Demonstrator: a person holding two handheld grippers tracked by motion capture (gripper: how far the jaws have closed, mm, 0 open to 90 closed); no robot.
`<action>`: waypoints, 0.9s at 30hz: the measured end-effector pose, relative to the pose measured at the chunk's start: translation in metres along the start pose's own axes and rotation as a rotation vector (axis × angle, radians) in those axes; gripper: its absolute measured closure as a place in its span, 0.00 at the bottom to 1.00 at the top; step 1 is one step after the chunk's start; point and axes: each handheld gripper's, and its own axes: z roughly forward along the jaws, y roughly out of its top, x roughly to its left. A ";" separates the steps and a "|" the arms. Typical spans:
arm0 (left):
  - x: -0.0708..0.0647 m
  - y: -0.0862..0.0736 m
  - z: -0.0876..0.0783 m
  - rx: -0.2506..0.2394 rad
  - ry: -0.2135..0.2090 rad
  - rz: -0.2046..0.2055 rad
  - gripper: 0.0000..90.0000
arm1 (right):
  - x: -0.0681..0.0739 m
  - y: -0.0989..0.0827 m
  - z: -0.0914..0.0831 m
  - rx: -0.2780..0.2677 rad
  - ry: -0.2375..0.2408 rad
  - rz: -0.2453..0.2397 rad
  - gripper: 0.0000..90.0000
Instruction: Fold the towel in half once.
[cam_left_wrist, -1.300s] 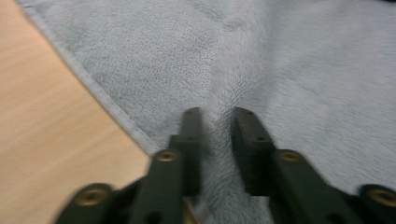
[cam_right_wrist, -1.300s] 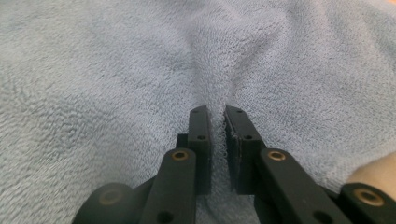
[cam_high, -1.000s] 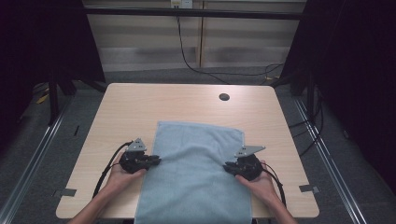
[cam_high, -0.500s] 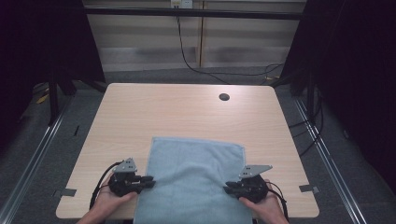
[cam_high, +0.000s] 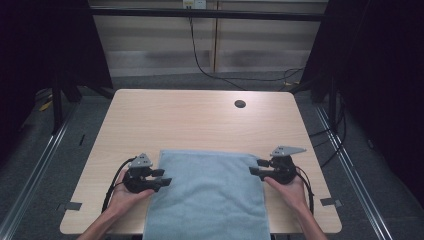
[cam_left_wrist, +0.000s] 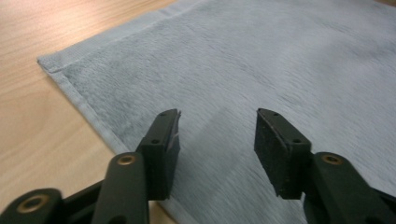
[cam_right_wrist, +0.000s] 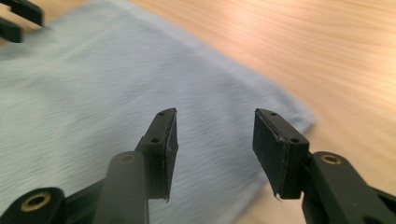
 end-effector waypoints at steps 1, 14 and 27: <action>0.001 0.001 0.002 -0.003 0.019 0.006 0.54 | -0.005 0.002 0.004 -0.002 -0.018 0.006 0.55; -0.004 -0.007 0.006 -0.001 0.026 0.105 0.52 | -0.014 0.004 0.041 0.060 -0.123 -0.039 0.45; 0.003 -0.001 0.000 0.044 -0.006 0.051 0.50 | -0.005 0.004 0.041 0.063 -0.053 -0.052 0.95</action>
